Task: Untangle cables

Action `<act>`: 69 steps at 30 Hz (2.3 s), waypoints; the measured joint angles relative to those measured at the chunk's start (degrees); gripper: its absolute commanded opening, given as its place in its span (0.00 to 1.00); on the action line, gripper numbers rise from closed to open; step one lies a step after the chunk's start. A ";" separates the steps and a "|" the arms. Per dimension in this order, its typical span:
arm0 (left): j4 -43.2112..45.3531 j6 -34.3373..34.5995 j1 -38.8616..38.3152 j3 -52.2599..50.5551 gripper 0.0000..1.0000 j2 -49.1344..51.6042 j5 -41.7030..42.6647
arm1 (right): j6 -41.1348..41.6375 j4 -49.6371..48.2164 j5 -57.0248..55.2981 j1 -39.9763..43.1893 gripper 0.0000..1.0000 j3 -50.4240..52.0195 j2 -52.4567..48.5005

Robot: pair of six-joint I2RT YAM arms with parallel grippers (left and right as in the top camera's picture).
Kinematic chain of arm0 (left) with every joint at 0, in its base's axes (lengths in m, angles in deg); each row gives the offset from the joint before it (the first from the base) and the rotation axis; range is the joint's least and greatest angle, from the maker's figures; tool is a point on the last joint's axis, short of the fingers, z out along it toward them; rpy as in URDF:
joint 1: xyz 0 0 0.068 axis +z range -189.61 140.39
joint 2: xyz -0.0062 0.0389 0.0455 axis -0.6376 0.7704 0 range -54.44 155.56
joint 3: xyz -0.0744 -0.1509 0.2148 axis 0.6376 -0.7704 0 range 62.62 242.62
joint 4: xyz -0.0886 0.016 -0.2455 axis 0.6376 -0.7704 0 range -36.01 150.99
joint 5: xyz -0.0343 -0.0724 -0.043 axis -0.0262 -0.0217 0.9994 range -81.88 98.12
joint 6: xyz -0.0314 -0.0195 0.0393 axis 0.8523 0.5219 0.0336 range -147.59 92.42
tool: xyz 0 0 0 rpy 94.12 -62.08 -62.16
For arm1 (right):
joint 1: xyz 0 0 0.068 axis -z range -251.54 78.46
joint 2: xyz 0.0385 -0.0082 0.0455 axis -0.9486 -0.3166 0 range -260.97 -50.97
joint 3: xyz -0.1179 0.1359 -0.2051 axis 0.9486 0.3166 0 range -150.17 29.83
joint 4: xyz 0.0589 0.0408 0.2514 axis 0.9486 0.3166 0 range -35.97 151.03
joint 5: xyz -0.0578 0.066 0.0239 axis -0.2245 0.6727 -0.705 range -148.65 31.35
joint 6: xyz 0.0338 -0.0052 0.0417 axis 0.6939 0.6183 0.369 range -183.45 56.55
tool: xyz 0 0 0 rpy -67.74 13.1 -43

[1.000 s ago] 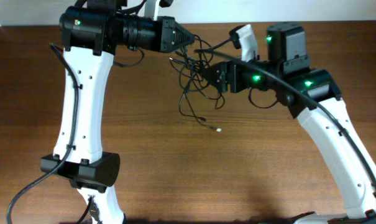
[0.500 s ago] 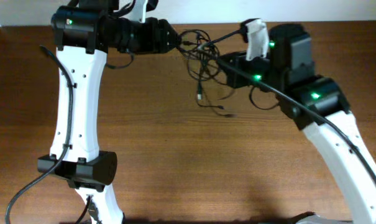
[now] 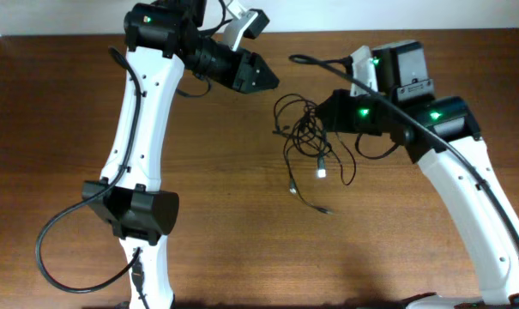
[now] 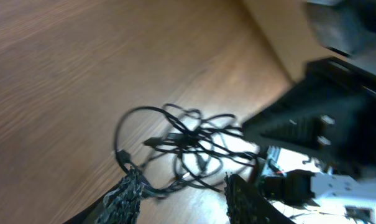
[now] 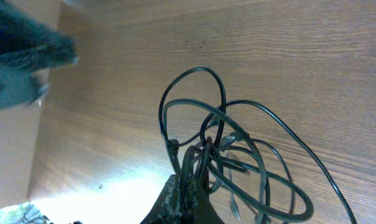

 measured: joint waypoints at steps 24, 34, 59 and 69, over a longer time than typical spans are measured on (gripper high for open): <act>9.55 11.91 -7.39 0.20 0.00 10.78 -12.94 | 1.86 1.66 22.34 23.39 0.04 -0.31 1.33; 2.58 10.86 0.26 0.13 0.00 10.29 -16.00 | -4.31 10.43 4.20 20.00 0.67 -0.31 1.84; 3.17 11.13 -0.04 0.09 0.00 0.28 -13.29 | -13.55 14.71 6.56 10.80 0.73 -0.26 0.33; 3.17 12.22 -0.04 0.09 0.00 0.28 -13.29 | -14.93 10.95 5.22 5.84 0.78 -0.22 0.31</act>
